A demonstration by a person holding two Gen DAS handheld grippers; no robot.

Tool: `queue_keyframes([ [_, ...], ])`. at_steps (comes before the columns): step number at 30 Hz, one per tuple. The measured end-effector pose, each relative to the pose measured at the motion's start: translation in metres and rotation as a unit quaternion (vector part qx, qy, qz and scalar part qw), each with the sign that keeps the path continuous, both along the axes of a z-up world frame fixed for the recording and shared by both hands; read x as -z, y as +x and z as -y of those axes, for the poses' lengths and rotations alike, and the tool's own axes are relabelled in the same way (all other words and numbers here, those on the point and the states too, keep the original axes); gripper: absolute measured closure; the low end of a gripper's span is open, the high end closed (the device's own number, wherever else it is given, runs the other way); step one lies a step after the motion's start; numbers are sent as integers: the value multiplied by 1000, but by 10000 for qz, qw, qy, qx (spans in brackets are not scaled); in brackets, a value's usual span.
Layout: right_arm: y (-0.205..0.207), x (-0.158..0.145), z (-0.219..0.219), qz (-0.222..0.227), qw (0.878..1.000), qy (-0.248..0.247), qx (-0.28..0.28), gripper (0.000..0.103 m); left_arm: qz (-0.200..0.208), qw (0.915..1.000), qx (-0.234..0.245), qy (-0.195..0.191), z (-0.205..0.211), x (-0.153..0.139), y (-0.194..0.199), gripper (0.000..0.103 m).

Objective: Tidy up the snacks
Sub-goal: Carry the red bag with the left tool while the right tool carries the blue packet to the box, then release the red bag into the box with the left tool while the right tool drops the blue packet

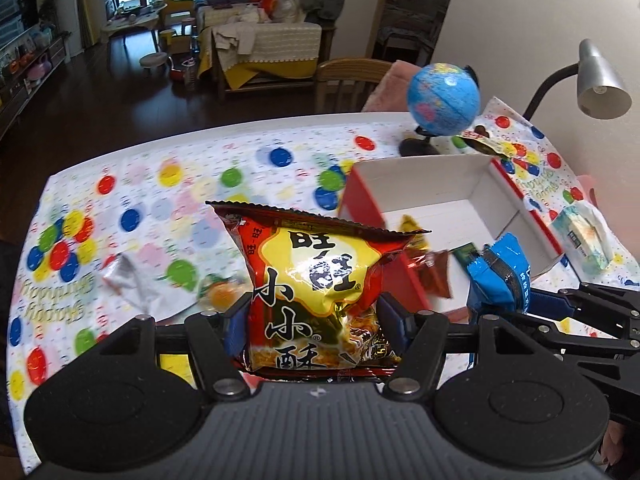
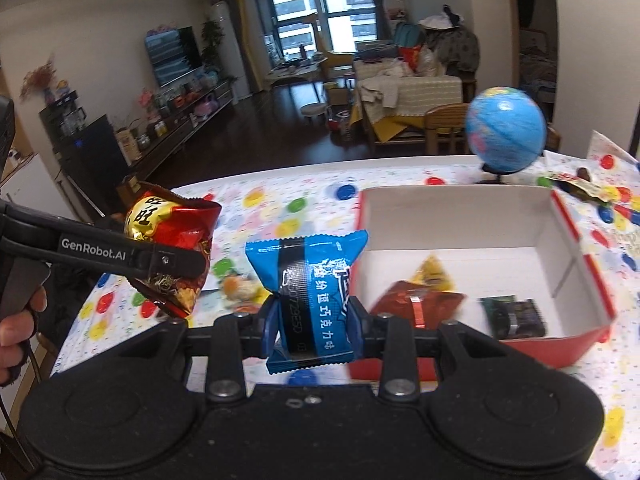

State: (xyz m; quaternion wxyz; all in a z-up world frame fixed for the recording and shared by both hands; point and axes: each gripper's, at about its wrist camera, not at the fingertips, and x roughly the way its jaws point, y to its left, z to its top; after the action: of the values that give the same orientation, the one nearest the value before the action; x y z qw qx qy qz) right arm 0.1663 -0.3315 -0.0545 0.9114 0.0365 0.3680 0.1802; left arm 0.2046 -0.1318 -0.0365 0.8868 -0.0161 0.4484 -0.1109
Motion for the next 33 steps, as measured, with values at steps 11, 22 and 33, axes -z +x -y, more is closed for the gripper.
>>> queue_keyframes([
  [11,26,11,78,-50,9988,-163,462,70,10,9994,274,201,85,4,36,38],
  [22,59,30,139,-226,9965,-244,766,70,-136,9978,429,484,151,22,88,38],
  [33,101,60,152,-647,9949,-308,704,70,-536,9924,731,837,193,61,134,38],
])
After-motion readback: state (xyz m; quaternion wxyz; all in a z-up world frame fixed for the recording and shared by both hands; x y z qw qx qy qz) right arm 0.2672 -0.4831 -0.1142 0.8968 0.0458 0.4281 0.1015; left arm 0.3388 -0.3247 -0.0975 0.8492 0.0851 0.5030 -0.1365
